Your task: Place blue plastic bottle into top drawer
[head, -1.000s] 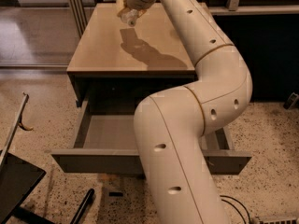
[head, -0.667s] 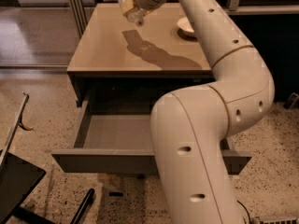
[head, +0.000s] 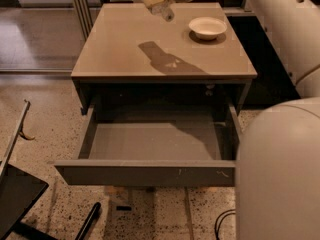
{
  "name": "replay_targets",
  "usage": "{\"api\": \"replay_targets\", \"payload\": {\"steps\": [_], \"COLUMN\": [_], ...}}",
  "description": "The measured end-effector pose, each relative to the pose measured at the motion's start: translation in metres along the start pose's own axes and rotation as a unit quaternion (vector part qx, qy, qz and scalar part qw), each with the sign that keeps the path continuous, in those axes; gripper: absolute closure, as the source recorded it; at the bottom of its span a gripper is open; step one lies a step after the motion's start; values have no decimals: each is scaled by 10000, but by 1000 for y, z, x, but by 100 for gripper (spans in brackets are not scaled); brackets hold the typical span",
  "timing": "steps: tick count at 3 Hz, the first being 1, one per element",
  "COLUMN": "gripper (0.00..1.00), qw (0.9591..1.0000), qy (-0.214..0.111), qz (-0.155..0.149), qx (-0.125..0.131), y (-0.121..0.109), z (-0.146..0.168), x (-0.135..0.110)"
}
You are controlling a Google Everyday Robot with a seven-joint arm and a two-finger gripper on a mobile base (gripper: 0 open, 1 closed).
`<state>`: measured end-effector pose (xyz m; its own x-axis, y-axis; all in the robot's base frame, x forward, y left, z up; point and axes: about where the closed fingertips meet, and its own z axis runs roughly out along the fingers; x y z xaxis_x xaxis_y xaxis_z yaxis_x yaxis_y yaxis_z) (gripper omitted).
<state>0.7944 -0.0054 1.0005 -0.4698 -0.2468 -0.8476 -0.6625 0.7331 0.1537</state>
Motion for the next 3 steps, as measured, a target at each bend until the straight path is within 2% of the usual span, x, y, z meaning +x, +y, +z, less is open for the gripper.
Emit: {"api": "replay_targets", "payload": {"steps": [1, 2, 3], "gripper": [100, 100, 100], "qw": [9989, 9976, 9976], "qy": [116, 456, 456], "qz": [-414, -377, -378], "qx": [-208, -358, -358], "y": [23, 31, 31], "z": [-28, -11, -11], "x": [38, 76, 76]}}
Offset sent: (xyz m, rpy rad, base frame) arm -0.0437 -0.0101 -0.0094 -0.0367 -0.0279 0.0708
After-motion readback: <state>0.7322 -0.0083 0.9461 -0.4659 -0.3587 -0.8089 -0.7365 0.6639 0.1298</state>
